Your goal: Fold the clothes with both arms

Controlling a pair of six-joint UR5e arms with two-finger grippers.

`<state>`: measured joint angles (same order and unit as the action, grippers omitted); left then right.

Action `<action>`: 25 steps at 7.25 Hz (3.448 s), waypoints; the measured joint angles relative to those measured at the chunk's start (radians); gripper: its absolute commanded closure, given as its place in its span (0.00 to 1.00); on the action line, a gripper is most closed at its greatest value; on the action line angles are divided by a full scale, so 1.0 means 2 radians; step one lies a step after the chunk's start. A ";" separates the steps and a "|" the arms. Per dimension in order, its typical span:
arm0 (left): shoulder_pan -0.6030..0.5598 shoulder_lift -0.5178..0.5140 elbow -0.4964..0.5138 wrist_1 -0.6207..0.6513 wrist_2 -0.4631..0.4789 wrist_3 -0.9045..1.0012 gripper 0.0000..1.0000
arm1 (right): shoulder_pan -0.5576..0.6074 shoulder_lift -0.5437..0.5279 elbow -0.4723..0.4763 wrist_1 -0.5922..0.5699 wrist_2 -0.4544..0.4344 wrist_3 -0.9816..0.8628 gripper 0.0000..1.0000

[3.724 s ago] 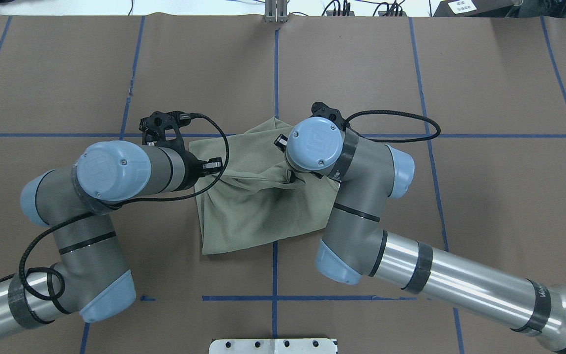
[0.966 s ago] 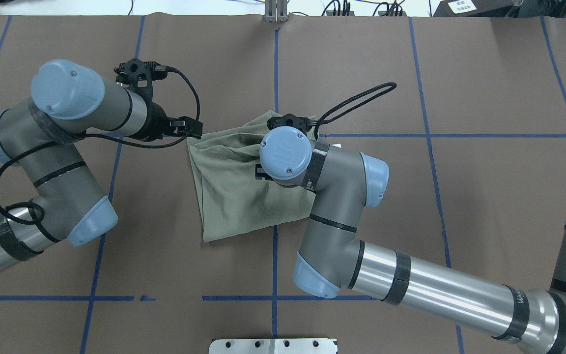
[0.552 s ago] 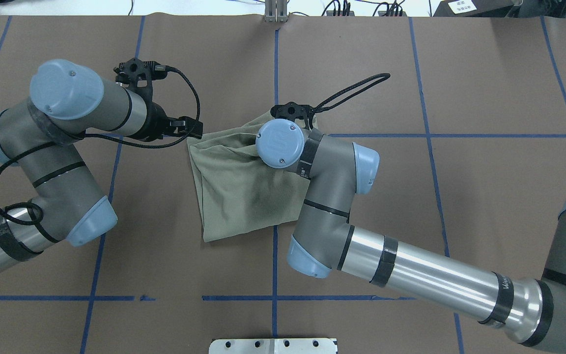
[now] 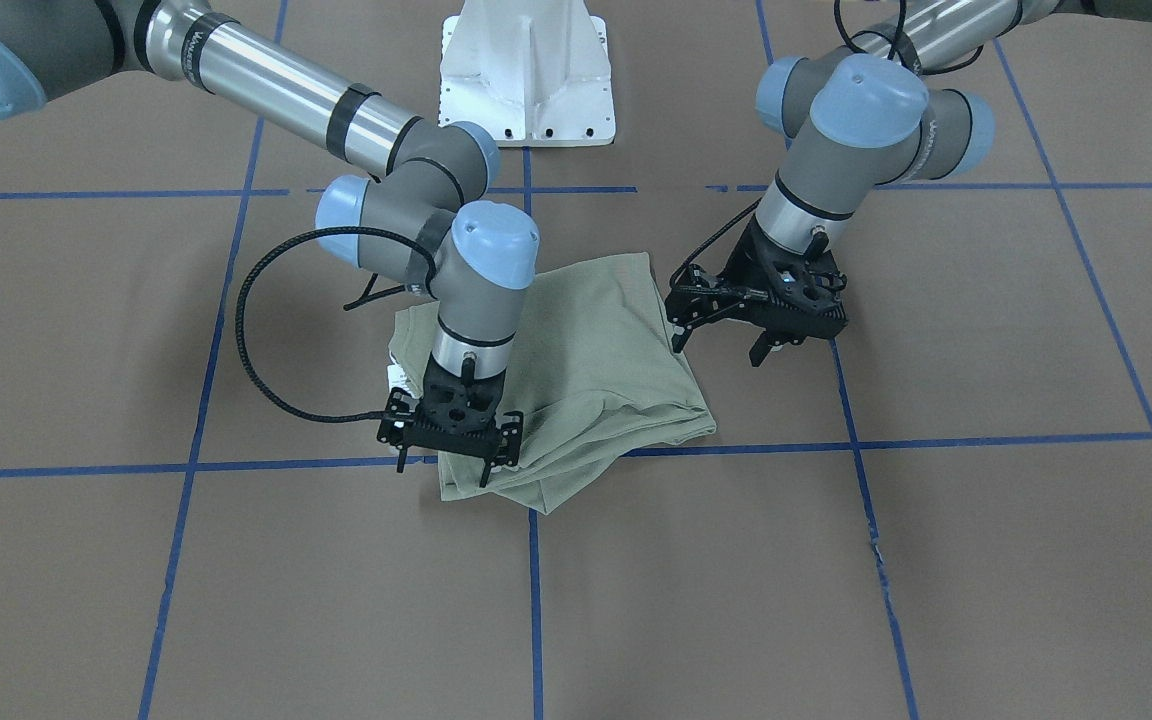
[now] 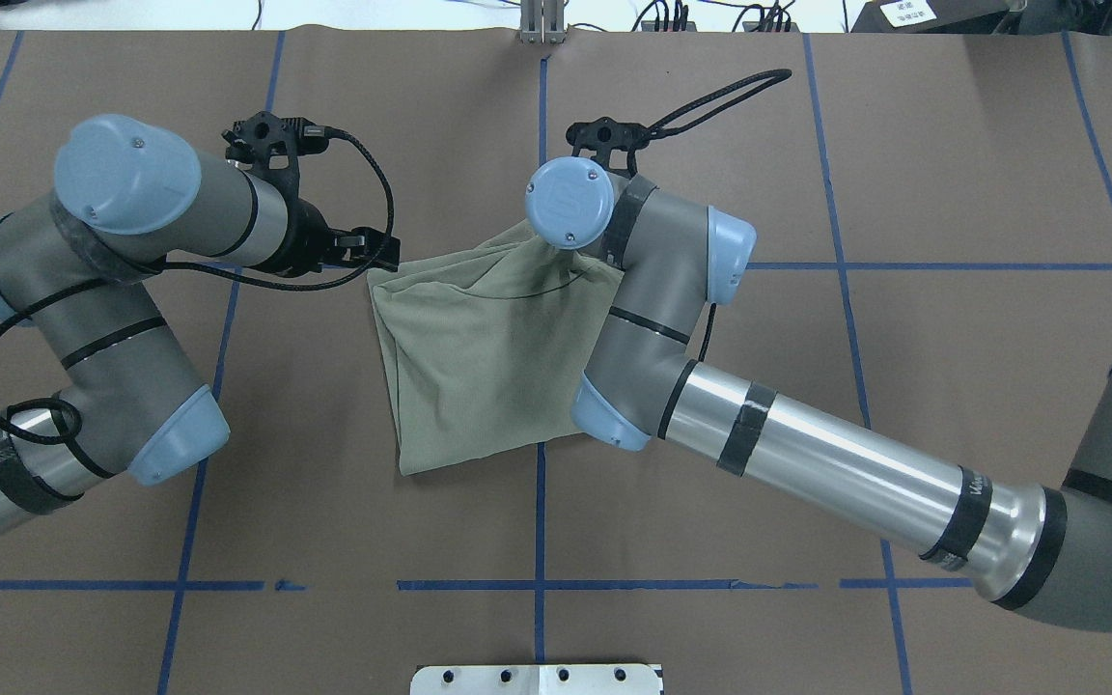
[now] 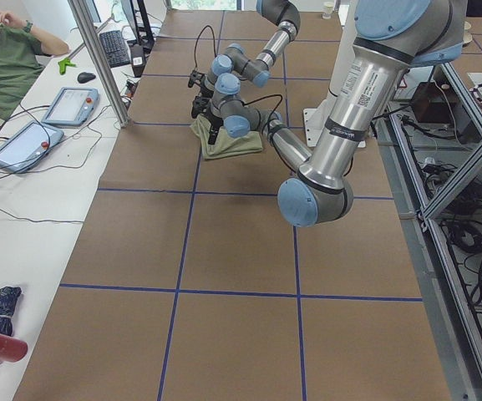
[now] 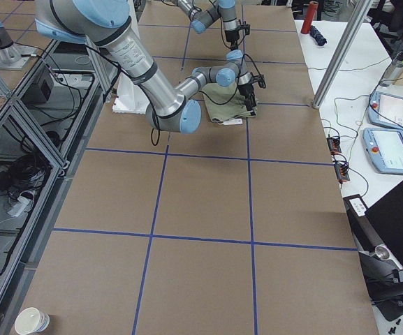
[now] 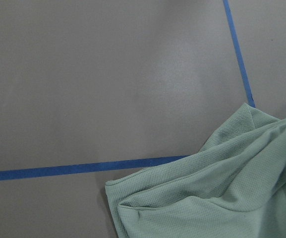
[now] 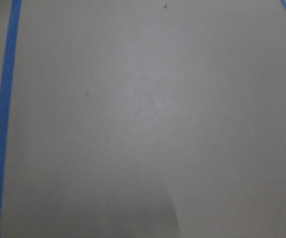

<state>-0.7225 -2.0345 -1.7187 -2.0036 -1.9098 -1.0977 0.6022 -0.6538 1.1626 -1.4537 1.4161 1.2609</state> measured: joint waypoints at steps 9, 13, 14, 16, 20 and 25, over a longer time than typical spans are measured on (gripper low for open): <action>0.001 -0.001 0.000 -0.001 -0.008 -0.001 0.00 | -0.021 0.059 -0.029 0.004 0.065 0.211 0.38; 0.002 -0.001 0.000 0.000 -0.008 -0.001 0.00 | -0.028 0.060 -0.046 0.028 0.043 0.215 1.00; 0.002 -0.001 0.000 0.000 -0.008 -0.001 0.00 | -0.027 0.061 -0.047 0.030 0.041 0.213 1.00; 0.002 -0.001 0.000 0.000 -0.008 -0.001 0.00 | -0.022 0.062 -0.049 0.029 0.032 0.203 1.00; 0.002 0.000 0.002 0.000 -0.008 -0.002 0.00 | -0.017 0.062 -0.074 0.028 0.002 0.160 0.00; 0.010 -0.020 0.072 -0.056 -0.003 -0.095 0.24 | 0.071 0.074 -0.041 0.011 0.174 0.015 0.00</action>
<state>-0.7028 -2.0736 -1.5752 -2.1158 -1.9165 -1.2878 0.7445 -0.5061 1.0808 -1.4318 1.7644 1.2915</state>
